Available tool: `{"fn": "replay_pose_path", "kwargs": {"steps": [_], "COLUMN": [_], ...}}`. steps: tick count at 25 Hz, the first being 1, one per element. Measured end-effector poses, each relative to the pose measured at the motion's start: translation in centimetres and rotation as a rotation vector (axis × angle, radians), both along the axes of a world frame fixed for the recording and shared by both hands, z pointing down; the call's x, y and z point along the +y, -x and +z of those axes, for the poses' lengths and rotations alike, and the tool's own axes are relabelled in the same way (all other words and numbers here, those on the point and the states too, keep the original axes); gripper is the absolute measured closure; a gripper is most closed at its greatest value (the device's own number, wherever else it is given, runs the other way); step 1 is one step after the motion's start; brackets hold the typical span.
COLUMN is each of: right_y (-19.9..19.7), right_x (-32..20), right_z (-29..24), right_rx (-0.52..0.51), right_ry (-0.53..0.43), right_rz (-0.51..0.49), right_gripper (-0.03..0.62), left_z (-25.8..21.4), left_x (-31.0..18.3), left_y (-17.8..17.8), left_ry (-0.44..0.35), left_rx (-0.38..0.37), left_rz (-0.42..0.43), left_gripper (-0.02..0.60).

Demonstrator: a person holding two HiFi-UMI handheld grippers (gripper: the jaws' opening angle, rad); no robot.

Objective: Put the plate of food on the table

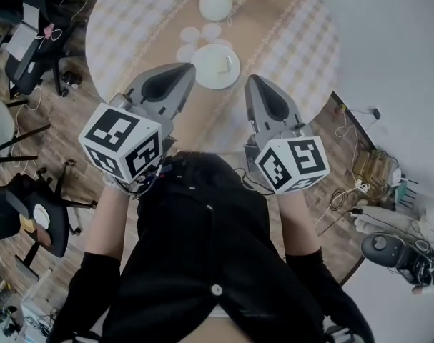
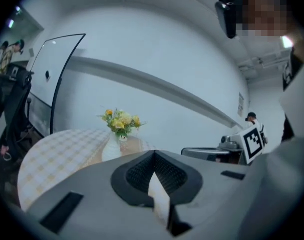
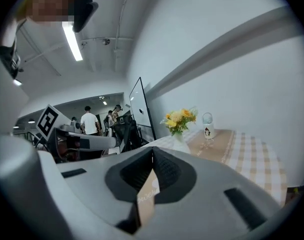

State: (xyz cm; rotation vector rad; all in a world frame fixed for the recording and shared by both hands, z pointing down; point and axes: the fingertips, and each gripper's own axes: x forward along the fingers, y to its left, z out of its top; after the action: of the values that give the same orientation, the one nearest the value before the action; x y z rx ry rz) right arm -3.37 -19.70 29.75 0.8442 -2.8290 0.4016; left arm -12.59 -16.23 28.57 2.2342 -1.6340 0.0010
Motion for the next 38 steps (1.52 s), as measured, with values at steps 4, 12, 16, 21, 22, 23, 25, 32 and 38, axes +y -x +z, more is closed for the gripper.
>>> {"fn": "replay_pose_path", "kwargs": {"steps": [4, 12, 16, 21, 22, 23, 25, 32, 38], "right_y": [0.3, 1.0, 1.1, 1.4, 1.5, 1.6, 1.8, 2.1, 2.3], "right_x": [0.7, 1.6, 1.8, 2.0, 2.1, 2.2, 2.3, 2.7, 2.8], "right_z": [-2.7, -5.1, -5.4, -5.7, -5.7, -5.7, -5.8, -5.6, -5.5], "right_rx": [-0.011, -0.061, -0.056, -0.051, -0.049, -0.045, -0.032, 0.002, 0.022], "right_ry": [-0.069, -0.101, -0.12, -0.134, -0.136, -0.139, -0.153, -0.183, -0.196], "right_rz": [-0.007, -0.031, -0.026, -0.025, -0.028, -0.033, -0.043, -0.056, -0.062], "right_gripper": [0.594, 0.594, 0.594, 0.594, 0.594, 0.594, 0.594, 0.594, 0.594], "left_z": [-2.5, -5.0, -5.4, -5.1, -5.4, -5.7, -5.6, -4.9, -4.9], "left_x": [0.7, 1.2, 1.4, 1.8, 1.7, 1.6, 1.7, 1.8, 1.9], "left_y": [-0.9, -2.0, -1.9, -1.8, -1.8, -1.7, -1.7, -2.1, -2.1], "left_ry": [-0.061, -0.12, -0.132, -0.114, -0.127, -0.139, -0.137, -0.112, -0.11], "left_rx": [-0.093, -0.18, -0.182, -0.186, -0.183, -0.181, -0.182, -0.176, -0.171], "left_rz": [0.004, 0.016, 0.018, 0.04, 0.035, 0.031, 0.033, 0.052, 0.054], "left_gripper": [0.58, 0.58, 0.58, 0.581, 0.58, 0.58, 0.581, 0.581, 0.58]}}
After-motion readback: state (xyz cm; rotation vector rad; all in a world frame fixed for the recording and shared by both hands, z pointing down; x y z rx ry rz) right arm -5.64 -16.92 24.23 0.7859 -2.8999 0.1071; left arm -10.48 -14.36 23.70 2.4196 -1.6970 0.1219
